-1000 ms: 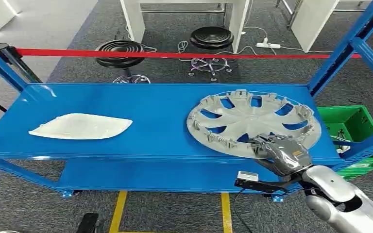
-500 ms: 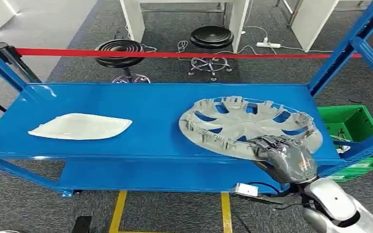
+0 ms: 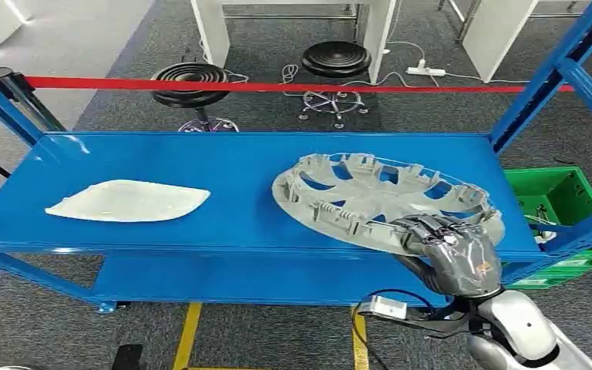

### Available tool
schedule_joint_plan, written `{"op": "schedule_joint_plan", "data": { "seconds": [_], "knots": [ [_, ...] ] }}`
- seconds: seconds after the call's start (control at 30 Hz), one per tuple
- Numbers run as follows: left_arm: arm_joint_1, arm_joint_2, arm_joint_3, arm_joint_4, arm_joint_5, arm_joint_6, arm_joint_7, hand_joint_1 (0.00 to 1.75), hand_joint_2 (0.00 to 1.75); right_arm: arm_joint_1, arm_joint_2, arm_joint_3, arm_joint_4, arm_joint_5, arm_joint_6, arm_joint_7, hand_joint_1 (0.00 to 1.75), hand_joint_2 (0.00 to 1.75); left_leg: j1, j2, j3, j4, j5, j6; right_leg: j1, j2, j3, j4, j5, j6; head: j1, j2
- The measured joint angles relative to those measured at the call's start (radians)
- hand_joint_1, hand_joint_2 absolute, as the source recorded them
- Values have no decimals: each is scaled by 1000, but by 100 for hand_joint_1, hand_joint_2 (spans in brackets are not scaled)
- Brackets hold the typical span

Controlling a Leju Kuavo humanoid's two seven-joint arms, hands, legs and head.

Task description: Take the parts from the cabinet and place them on the table.

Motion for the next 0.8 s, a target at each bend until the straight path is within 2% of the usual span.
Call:
{"op": "schedule_joint_plan", "data": {
  "seconds": [0.3, 0.6, 0.8],
  "knots": [
    [-4, 0, 5, 0, 0, 0, -2, 0, 175, -7, 13, -2, 0, -6, -7, -8, 175, 175, 0, 0, 0, 0, 0, 0, 0, 0, 0, 0, 0, 0, 0, 0],
    [-8, 1, 11, 0, -10, 7, -2, 0, 175, -11, 41, -5, -3, -13, -83, -31, 175, 175, 0, 0, 0, 0, 0, 0, 0, 0, 0, 0, 0, 0, 0, 0],
    [-9, 1, 13, 0, -11, 10, -4, 0, 175, -11, 54, -7, -10, -11, -106, -35, 175, 175, 0, 0, 0, 0, 0, 0, 0, 0, 0, 0, 0, 0, 0, 0]
  ]
}}
